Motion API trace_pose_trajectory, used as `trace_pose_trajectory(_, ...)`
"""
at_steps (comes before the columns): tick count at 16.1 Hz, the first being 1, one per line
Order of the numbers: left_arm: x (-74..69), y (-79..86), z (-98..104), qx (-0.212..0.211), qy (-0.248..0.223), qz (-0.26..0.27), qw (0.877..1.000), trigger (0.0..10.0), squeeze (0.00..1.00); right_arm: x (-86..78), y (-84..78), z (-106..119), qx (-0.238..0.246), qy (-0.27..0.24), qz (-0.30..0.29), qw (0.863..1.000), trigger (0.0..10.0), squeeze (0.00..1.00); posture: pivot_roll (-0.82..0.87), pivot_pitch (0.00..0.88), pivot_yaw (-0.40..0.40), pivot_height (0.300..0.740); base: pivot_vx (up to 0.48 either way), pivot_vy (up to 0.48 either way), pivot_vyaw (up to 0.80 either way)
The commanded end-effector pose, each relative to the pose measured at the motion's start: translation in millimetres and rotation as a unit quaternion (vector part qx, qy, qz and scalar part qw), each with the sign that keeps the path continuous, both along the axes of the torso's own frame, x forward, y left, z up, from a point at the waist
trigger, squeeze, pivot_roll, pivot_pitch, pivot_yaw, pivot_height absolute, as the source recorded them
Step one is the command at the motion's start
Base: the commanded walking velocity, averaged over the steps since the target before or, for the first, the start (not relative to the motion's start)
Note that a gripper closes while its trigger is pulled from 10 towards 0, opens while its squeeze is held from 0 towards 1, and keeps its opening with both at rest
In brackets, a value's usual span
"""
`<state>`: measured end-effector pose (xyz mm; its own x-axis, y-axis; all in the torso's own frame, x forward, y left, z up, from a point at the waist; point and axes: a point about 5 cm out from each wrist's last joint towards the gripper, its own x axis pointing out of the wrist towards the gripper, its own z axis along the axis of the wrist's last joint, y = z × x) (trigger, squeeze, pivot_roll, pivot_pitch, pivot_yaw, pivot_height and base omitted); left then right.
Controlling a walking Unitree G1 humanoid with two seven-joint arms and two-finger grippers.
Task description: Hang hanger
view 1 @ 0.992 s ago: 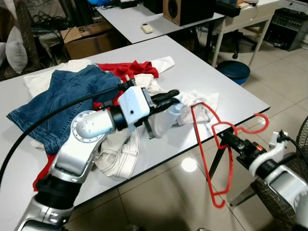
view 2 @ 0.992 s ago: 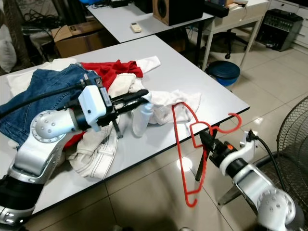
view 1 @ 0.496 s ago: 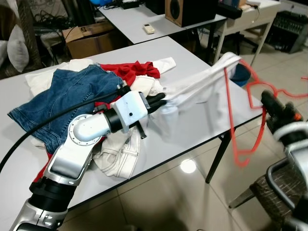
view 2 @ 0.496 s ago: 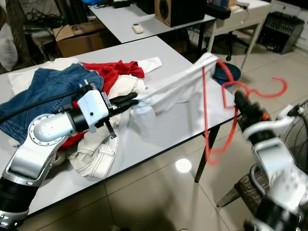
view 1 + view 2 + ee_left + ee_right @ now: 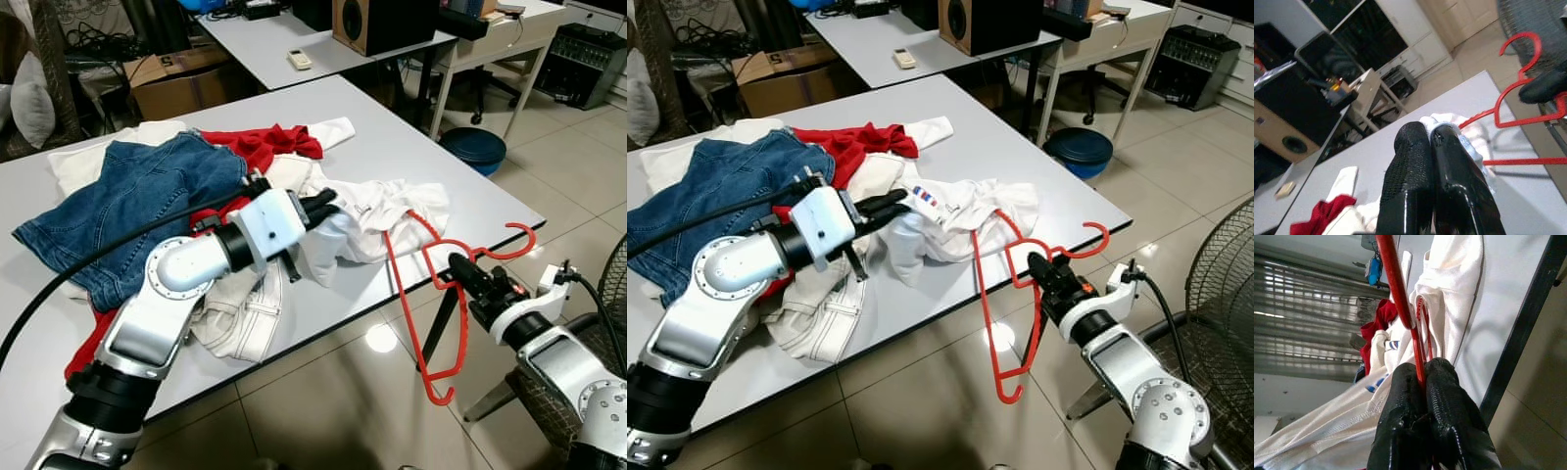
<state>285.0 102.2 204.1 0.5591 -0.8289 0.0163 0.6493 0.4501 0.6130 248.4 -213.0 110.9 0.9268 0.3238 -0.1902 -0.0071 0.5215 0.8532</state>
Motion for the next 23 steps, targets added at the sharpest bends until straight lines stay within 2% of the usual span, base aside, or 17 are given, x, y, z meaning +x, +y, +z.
trace_pose_trajectory(1,-2.8,-2.9,4,-0.002,-0.018,-0.015,1.000,0.0,0.00,2.2,0.3,3,0.009,0.000,0.006,1.000,10.0,0.00,-0.10,0.023,0.068,0.740,0.000,0.000,0.00)
trace_pose_trajectory(3,-3.9,-3.9,15,-0.021,-0.052,-0.022,0.998,0.0,0.00,1.4,0.9,0,0.025,0.012,0.010,1.000,10.0,0.00,-0.09,0.024,0.057,0.740,0.000,0.000,0.00)
trace_pose_trajectory(4,-5.7,-4.2,23,-0.044,-0.069,-0.030,0.996,0.0,0.00,0.8,1.4,-3,0.033,0.022,0.008,0.999,10.0,0.00,-0.09,0.024,0.056,0.740,0.000,0.000,0.00)
trace_pose_trajectory(5,-8.8,-5.1,30,-0.075,-0.075,-0.042,0.993,0.0,0.00,2.8,-0.6,-7,0.039,0.031,0.000,0.999,10.0,0.00,-0.09,0.023,0.057,0.740,0.000,0.000,0.00)
trace_pose_trajectory(6,-9.9,-5.6,29,-0.075,-0.067,-0.048,0.994,0.0,0.00,5.4,-2.7,-7,0.045,0.029,-0.010,0.999,10.0,0.00,-0.09,0.024,0.057,0.740,0.000,0.000,0.00)
trace_pose_trajectory(7,-11.3,-6.0,24,-0.067,-0.054,-0.056,0.995,0.0,0.00,10.6,-6.3,-5,0.056,0.022,-0.030,0.998,10.0,0.00,-0.09,0.023,0.061,0.740,0.000,0.000,0.00)
trace_pose_trajectory(8,-12.5,-5.9,12,-0.038,-0.032,-0.062,0.997,0.0,0.00,20.3,-12.6,1,0.069,0.011,-0.057,0.996,10.0,0.00,-0.09,0.023,0.065,0.740,0.000,0.000,0.00)
trace_pose_trajectory(9,-11.9,-4.2,-5,-0.002,0.008,-0.056,0.998,0.0,0.00,32.2,-19.3,8,0.079,-0.004,-0.084,0.993,10.0,0.00,-0.09,0.022,0.067,0.740,0.000,0.000,0.00)
trace_pose_trajectory(11,-8.8,1.5,-28,0.054,0.052,-0.030,0.997,0.0,0.00,50.4,-23.9,21,0.082,-0.024,-0.113,0.990,10.0,0.00,-0.08,0.021,0.067,0.740,0.000,0.000,0.00)
trace_pose_trajectory(12,-7.3,4.0,-35,0.064,0.068,-0.016,0.995,0.0,0.00,57.9,-24.6,25,0.078,-0.031,-0.125,0.989,10.0,0.00,-0.08,0.019,0.067,0.740,0.000,0.000,0.00)
trace_pose_trajectory(13,-7.0,5.4,-44,0.080,0.082,-0.004,0.993,0.0,0.00,69.7,-26.7,33,0.096,-0.044,-0.162,0.981,10.0,0.00,-0.07,0.018,0.066,0.740,0.000,0.000,0.00)
trace_pose_trajectory(17,-14.6,-7.8,-44,0.057,0.083,-0.025,0.995,0.0,0.00,92.0,-20.7,48,0.150,-0.067,-0.215,0.963,10.0,0.00,-0.07,0.019,0.067,0.740,0.000,0.000,0.00)
trace_pose_trajectory(19,-20.5,-13.7,-47,0.069,0.080,-0.045,0.993,0.0,0.00,100.6,-18.0,52,0.175,-0.071,-0.237,0.953,10.0,0.00,-0.07,0.020,0.065,0.740,0.000,0.000,0.00)
trace_pose_trajectory(21,-24.6,-21.0,-44,0.053,0.074,-0.059,0.994,0.0,0.00,108.4,-13.4,56,0.168,-0.071,-0.249,0.951,10.0,0.00,-0.07,0.023,0.062,0.740,0.000,0.000,0.00)
trace_pose_trajectory(23,-25.9,-24.6,-43,0.064,0.062,-0.067,0.994,0.0,0.00,113.0,-7.5,57,0.166,-0.068,-0.248,0.952,10.0,0.00,-0.07,0.026,0.061,0.740,0.000,0.000,0.00)
